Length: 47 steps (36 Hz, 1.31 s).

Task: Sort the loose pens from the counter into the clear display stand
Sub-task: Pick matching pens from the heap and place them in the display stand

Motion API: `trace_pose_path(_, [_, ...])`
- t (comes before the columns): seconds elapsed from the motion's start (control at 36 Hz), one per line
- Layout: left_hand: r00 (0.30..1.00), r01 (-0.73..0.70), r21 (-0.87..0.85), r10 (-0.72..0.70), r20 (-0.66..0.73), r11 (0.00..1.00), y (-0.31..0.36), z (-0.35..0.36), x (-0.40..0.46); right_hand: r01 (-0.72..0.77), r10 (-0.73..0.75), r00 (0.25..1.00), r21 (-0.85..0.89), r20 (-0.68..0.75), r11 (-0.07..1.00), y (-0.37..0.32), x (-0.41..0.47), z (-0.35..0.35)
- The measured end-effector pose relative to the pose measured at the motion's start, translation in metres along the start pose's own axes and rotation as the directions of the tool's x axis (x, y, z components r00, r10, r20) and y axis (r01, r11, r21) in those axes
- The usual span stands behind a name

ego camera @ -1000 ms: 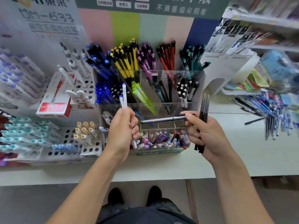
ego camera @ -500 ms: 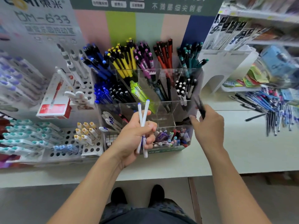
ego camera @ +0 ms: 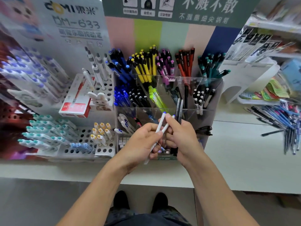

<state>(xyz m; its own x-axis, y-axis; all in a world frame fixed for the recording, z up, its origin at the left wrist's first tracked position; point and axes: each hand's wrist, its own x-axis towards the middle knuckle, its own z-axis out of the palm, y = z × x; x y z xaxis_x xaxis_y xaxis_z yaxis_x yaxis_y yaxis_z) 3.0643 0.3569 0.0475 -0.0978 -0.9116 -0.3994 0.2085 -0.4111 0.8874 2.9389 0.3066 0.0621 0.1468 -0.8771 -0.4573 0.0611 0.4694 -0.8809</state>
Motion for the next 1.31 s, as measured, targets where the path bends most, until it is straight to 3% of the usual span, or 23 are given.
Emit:
trace_pose_path(0.17, [0.999,0.042,0.024,-0.042,-0.014,0.999,-0.001,-0.006,-0.011,0.21,-0.179,0.977,-0.408,0.114,0.888,0.001,0.006,0.016])
trace_pose_path(0.25, [0.98,0.076,-0.077,-0.089,-0.179,0.994,-0.007,-0.016,-0.01,0.211,-0.181,0.977,-0.47,0.108,0.857,0.003,0.011,0.019])
trace_pose_path(0.31, [0.966,0.086,-0.236,-0.139,-0.218,0.968,-0.011,-0.024,-0.012,0.241,-0.168,0.969,-0.545,0.18,0.803,0.009,0.009,0.02])
trace_pose_path(0.36, [0.963,0.074,-0.518,-0.196,-0.183,0.852,-0.015,-0.033,-0.012,0.284,-0.141,0.947,-0.547,0.288,0.788,0.016,0.002,0.022])
trace_pose_path(0.42, [0.966,0.07,-0.748,-0.231,-0.114,0.66,-0.012,-0.039,-0.013,0.349,-0.155,0.912,-0.516,0.381,0.782,0.021,-0.004,0.022])
trace_pose_path(0.47, [0.965,0.103,-0.845,-0.258,-0.042,0.524,-0.005,-0.041,-0.013,0.393,-0.175,0.876,-0.455,0.449,0.799,0.018,-0.009,0.02])
trace_pose_path(0.53, [0.965,0.152,-0.879,-0.259,0.034,0.453,0.001,-0.041,-0.014,0.443,-0.172,0.817,-0.407,0.551,0.799,0.013,-0.013,0.015])
trace_pose_path(0.61, [0.958,0.215,-0.817,-0.278,0.07,0.536,0.002,-0.041,-0.012,0.551,-0.21,0.736,-0.388,0.644,0.739,0.01,-0.019,0.012])
trace_pose_path(0.69, [0.957,0.224,-0.758,-0.286,0.051,0.613,0.001,-0.04,-0.008,0.677,-0.424,0.713,-0.39,0.558,0.624,0.02,-0.012,0.019])
trace_pose_path(0.75, [0.956,0.217,-0.758,-0.291,0.038,0.615,0.001,-0.038,-0.007,0.765,-0.56,0.643,-0.404,0.522,0.502,0.028,-0.004,0.024])
trace_pose_path(0.81, [0.962,0.199,-0.754,-0.271,0.029,0.626,-0.002,-0.038,-0.005,0.79,-0.625,0.613,-0.403,0.483,0.463,0.033,0.002,0.028])
trace_pose_path(0.92, [0.97,0.139,-0.579,-0.229,-0.084,0.804,-0.01,-0.043,-0.006,0.718,-0.67,0.69,-0.379,0.273,0.584,0.027,0.005,0.033])
trace_pose_path(0.97, [0.935,0.114,-0.319,-0.211,-0.287,0.941,-0.015,-0.046,-0.009,0.66,-0.644,0.745,-0.33,0.173,0.675,0.022,0.01,0.033])
trace_pose_path(1.03, [0.888,0.093,-0.004,-0.085,-0.452,0.996,-0.023,-0.053,-0.013,0.619,-0.604,0.78,-0.346,0.166,0.705,0.018,0.018,0.036])
trace_pose_path(1.14, [0.884,0.054,0.33,0.109,-0.455,0.942,-0.038,-0.067,-0.013,0.589,-0.599,0.781,-0.53,0.178,0.61,0.024,0.031,0.056])
trace_pose_path(1.31, [0.904,-0.02,0.365,0.173,-0.39,0.931,-0.048,-0.066,-0.007,0.451,-0.387,0.87,-0.812,0.306,0.371,0.041,0.051,0.078])
